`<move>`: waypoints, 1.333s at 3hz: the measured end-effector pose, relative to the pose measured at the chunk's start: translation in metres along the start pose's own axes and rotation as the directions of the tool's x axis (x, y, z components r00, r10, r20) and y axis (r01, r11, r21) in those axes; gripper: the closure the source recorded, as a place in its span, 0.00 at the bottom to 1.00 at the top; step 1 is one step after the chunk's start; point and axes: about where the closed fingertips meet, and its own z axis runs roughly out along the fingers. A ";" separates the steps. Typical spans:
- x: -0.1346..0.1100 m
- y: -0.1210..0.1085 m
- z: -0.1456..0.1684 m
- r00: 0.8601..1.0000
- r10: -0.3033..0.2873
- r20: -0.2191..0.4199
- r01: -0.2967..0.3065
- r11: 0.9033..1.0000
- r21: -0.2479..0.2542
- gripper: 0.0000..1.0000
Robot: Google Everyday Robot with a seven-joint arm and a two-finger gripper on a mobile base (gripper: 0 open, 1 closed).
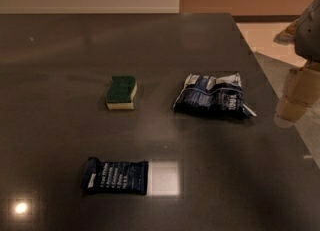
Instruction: Move rxbar blueberry near blue chip bag
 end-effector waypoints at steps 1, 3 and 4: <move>0.000 0.000 0.000 1.000 0.000 0.000 0.000 1.000 0.000 0.00; -0.037 0.015 0.002 0.996 -0.080 0.031 0.081 0.996 -0.030 0.00; -0.070 0.040 0.015 0.986 -0.154 0.065 0.158 0.985 -0.071 0.00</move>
Offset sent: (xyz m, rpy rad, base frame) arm -0.0029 0.0186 0.0007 0.0026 0.0362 0.0439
